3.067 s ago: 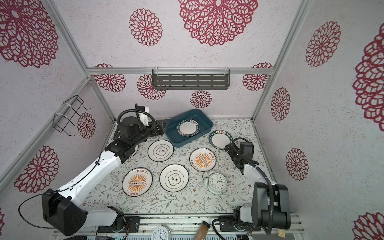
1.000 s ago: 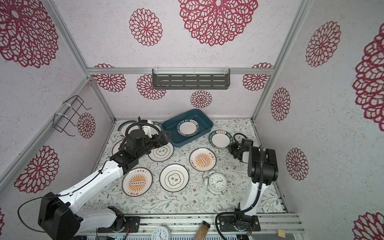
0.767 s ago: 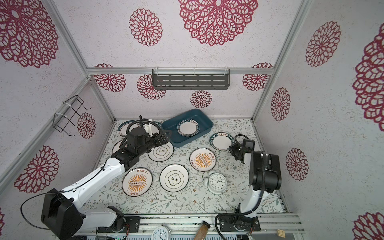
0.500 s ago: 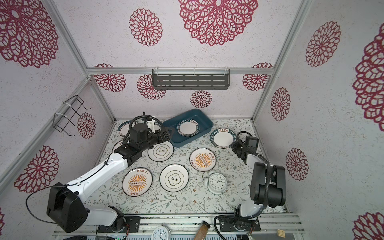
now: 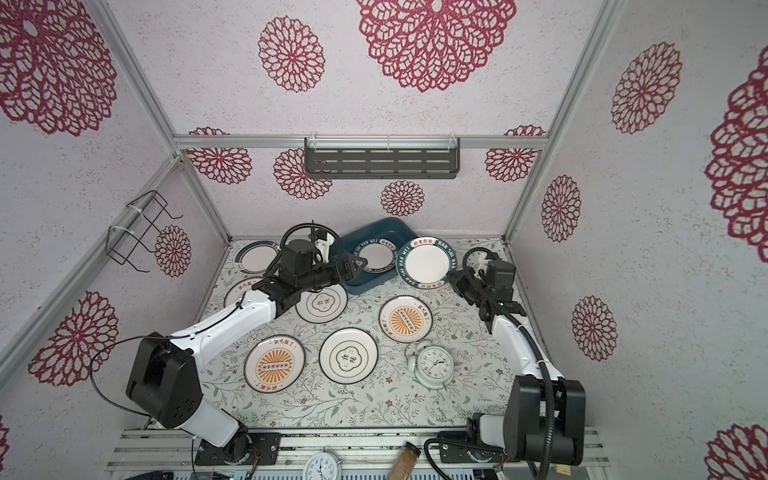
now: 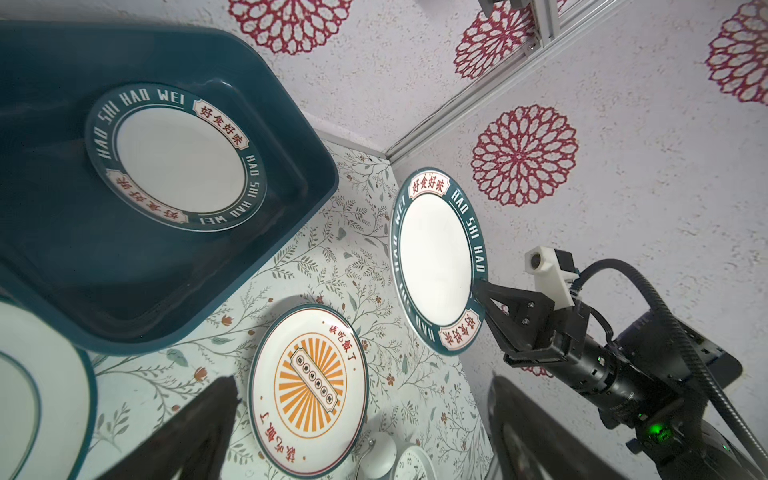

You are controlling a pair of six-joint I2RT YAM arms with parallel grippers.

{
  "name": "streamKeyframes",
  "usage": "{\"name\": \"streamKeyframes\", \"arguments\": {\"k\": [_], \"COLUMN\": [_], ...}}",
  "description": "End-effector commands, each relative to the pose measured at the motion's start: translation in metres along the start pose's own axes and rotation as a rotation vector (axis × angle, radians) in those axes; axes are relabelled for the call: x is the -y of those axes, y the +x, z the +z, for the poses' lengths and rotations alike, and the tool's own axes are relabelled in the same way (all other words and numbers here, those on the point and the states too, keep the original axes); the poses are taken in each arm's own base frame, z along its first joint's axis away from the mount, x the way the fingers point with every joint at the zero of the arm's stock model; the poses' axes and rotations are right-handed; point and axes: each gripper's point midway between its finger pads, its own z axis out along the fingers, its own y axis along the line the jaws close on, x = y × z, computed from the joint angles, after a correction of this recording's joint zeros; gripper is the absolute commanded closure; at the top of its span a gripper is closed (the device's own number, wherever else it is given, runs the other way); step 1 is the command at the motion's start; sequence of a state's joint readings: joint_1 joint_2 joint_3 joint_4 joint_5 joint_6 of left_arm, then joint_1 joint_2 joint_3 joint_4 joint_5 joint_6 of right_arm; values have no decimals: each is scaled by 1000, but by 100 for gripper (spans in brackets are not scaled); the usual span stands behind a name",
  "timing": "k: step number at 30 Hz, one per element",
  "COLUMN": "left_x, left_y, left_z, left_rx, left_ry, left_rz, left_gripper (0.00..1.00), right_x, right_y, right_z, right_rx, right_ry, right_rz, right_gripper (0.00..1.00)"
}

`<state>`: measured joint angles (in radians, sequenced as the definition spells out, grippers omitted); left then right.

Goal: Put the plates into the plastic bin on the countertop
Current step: 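Lift the green-rimmed plate toward the left gripper, which grasps its rim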

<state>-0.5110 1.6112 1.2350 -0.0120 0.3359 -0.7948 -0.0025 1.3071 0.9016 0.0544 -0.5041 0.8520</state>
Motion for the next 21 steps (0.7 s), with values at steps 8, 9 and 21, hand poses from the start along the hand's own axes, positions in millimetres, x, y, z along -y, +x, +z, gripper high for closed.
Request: {"name": "streamKeyframes", "arguments": {"k": [8,9,21], "left_x": [28,29,36], "left_y": [-16,-16,-18], "left_z": [10,10,20], "left_rx": [2,-6,-15], "left_ry": [105,109,164], "left_rz": [-4,-4,-25], "left_gripper": [1,1,39], "right_x": [-112,-116,-131], "right_y": [9,10,16], "right_z": [2,2,-6], "right_rx": [-18,-21,-28], "right_ry": [-291,-302,-338], "right_rz": [-116,-119,-137], "right_gripper": [100,100,100]}}
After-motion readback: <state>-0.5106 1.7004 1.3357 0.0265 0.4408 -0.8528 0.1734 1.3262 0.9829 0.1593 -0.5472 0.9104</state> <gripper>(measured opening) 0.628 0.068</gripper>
